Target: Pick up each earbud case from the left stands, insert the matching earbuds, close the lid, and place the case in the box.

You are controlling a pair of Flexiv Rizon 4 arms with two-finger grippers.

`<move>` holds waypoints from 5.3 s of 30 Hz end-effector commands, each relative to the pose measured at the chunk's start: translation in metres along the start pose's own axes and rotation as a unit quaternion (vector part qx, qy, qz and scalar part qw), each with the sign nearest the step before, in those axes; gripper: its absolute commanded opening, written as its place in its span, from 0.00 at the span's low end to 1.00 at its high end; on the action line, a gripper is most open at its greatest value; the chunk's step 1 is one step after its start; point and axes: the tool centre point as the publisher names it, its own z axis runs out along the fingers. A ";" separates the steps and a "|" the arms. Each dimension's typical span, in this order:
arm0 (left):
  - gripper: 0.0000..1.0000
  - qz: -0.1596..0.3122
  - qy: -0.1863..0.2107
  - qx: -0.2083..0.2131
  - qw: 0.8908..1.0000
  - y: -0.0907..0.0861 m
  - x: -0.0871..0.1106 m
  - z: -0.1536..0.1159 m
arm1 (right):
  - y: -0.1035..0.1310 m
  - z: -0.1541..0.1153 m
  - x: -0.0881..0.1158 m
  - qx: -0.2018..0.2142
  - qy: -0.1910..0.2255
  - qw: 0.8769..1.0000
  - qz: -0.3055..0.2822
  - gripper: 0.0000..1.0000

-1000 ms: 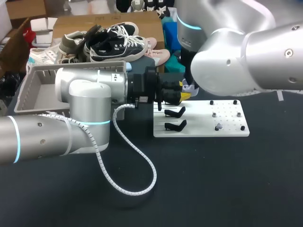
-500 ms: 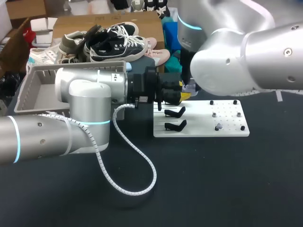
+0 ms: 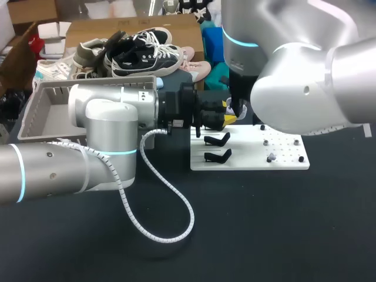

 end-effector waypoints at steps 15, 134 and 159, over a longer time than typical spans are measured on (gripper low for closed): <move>0.00 0.001 -0.001 -0.002 1.000 -0.001 0.000 0.000 | -0.069 0.032 0.026 -0.019 -0.015 0.994 -0.106 0.39; 0.00 0.001 -0.001 -0.002 1.000 -0.001 0.000 0.000 | -0.098 0.064 0.012 -0.102 -0.022 0.987 -0.121 0.00; 0.00 0.001 -0.001 -0.002 1.000 -0.001 0.000 0.000 | -0.019 -0.029 -0.009 -0.114 -0.059 0.868 -0.479 0.00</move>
